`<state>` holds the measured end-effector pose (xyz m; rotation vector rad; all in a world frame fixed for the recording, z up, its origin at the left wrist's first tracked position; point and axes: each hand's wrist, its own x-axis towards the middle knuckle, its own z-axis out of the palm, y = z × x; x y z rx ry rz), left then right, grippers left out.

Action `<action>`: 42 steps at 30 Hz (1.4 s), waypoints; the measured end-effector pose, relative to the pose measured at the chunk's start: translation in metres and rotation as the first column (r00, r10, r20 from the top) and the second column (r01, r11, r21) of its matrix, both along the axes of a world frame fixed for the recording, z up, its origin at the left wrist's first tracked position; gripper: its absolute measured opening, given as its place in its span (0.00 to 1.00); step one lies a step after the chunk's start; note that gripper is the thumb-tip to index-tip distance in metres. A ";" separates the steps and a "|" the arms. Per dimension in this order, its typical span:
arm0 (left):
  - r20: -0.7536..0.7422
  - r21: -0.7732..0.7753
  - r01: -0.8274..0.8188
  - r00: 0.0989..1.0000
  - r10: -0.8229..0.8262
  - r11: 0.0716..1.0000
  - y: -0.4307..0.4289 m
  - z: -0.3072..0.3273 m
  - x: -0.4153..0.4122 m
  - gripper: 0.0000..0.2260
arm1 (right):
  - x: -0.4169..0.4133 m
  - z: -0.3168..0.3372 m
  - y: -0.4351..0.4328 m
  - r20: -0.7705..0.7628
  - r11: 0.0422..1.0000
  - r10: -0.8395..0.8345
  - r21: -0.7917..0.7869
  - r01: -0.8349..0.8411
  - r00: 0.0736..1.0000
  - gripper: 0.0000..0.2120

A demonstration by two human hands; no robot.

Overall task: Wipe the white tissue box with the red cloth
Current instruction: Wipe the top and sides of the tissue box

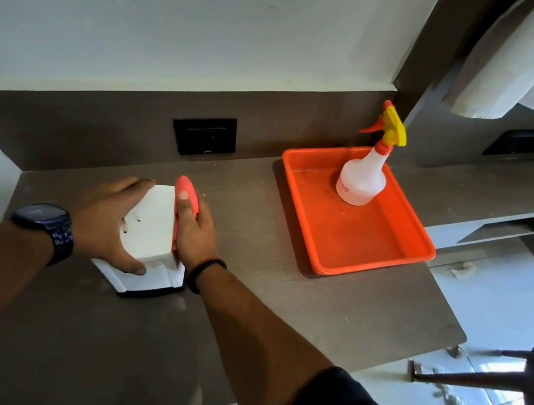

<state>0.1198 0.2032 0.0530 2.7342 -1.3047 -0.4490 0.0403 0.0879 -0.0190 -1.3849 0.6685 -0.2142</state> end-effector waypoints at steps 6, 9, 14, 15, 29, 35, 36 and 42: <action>0.024 0.006 -0.016 1.000 0.016 1.000 -0.001 0.000 -0.004 0.63 | -0.024 -0.017 0.019 0.004 0.988 -0.099 0.123 0.098 0.995 0.28; 0.023 0.010 -0.012 1.000 0.011 1.000 -0.002 -0.001 -0.005 0.63 | -0.033 -0.023 0.030 0.044 0.983 -0.128 0.137 0.121 0.991 0.32; -0.007 -0.005 -0.013 1.000 0.013 1.000 -0.001 -0.003 -0.002 0.64 | -0.015 -0.007 0.017 0.091 0.994 -0.103 0.053 0.099 0.990 0.28; -0.006 -0.008 -0.013 1.000 0.013 1.000 -0.001 -0.004 -0.001 0.64 | -0.010 -0.005 0.011 0.072 0.996 -0.080 0.052 0.076 0.994 0.28; -0.041 -0.026 -0.030 0.999 0.029 0.999 0.002 -0.006 0.002 0.66 | -0.035 -0.010 0.027 -0.026 0.975 -0.157 0.158 0.159 0.987 0.24; -0.030 -0.032 -0.088 0.996 0.087 0.996 -0.011 -0.007 0.000 0.65 | -0.006 0.006 -0.008 -0.022 0.994 -0.068 0.083 0.069 0.997 0.26; -0.037 -0.025 -0.096 0.995 0.095 0.995 -0.012 -0.008 0.001 0.65 | -0.002 0.006 -0.015 -0.042 0.996 -0.038 0.077 0.041 0.998 0.26; -0.045 -0.019 -0.099 0.994 0.098 0.995 -0.011 -0.011 0.003 0.65 | -0.012 -0.011 -0.009 -0.108 0.988 -0.028 0.149 0.044 0.994 0.25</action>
